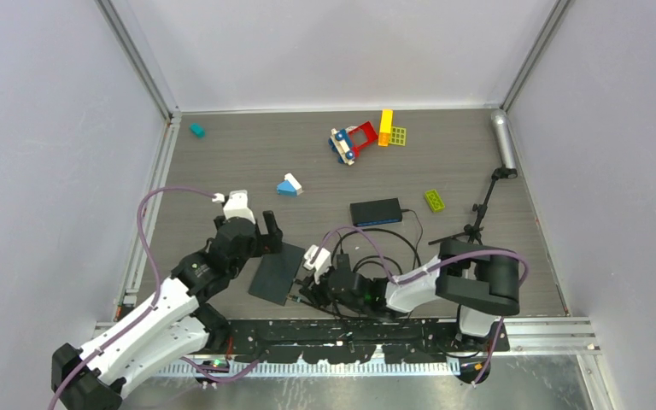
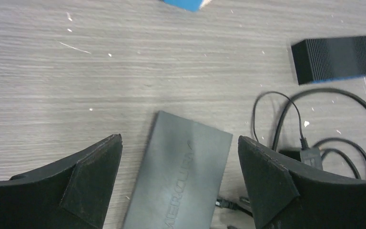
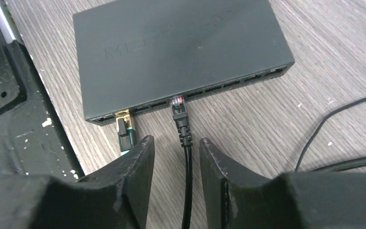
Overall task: Insert the plug into the switch port
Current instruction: Insert the connector into the switch port, then pick up the connector from the center of the board.
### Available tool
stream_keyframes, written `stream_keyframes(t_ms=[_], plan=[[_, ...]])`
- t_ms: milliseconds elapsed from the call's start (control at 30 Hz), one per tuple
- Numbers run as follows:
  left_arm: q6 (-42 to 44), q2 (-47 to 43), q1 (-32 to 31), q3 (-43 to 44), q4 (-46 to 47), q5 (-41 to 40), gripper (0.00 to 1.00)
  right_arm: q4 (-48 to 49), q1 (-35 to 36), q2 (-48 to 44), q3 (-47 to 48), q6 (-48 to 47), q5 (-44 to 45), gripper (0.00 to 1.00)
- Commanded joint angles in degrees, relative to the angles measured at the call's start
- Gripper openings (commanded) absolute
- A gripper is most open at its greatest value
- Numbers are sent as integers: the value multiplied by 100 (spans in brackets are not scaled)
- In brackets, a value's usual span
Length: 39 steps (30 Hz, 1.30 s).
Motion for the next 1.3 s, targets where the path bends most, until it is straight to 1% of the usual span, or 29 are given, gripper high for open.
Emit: stream_keyframes(t_ms=[0,67,167,267,367,433,500,600,700,767,867,933,1000,1067,1133,1200,1267], plan=[[423,75,153,334,-281,-398,94,-596,-14,-853,239,222,209,48],[527,88,153,336,-151,-191,94,-1290,-10,-1356,288,185,492,50],[704,174,151,272,166,312,94,-2467,-43,-2166,365,160,922,51],[747,297,153,230,449,752,91,-3576,-170,-2952,461,446,1592,52],[799,463,145,203,704,1042,90,-4668,-593,-3555,588,815,1726,52],[809,647,145,217,799,1198,89,-5262,-1013,-3715,734,1112,1520,50],[781,868,144,210,951,1616,85,-5769,-1431,-3740,948,1274,1168,50],[631,1279,8,138,1386,1982,81,-6410,-1855,-3657,1328,1369,981,49],[535,1797,-461,228,1625,1734,80,-6692,-2188,-3600,1583,1328,868,48],[475,2213,-696,409,1668,1447,80,-6716,-2508,-3518,1647,1309,630,45],[284,2539,-734,662,1708,1304,80,-6655,-3016,-3065,1787,1351,-56,42],[226,2599,-734,731,1776,1233,80,-6614,-3202,-2666,2060,1313,-510,41],[220,2610,-734,773,1790,1239,80,-6513,-3210,-2303,2294,898,-887,40],[229,2565,-736,788,1691,1242,80,-6421,-3212,-2012,2459,148,-1195,40],[237,2435,-733,754,1556,1242,80,-6259,-3213,-1736,2543,-828,-1692,43],[221,2200,-735,692,1381,1215,81,-6316,-3217,-1595,2672,-2040,-2313,47],[172,1861,-734,629,1103,1112,81,-6377,-3219,-1552,2711,-3183,-2703,49]])
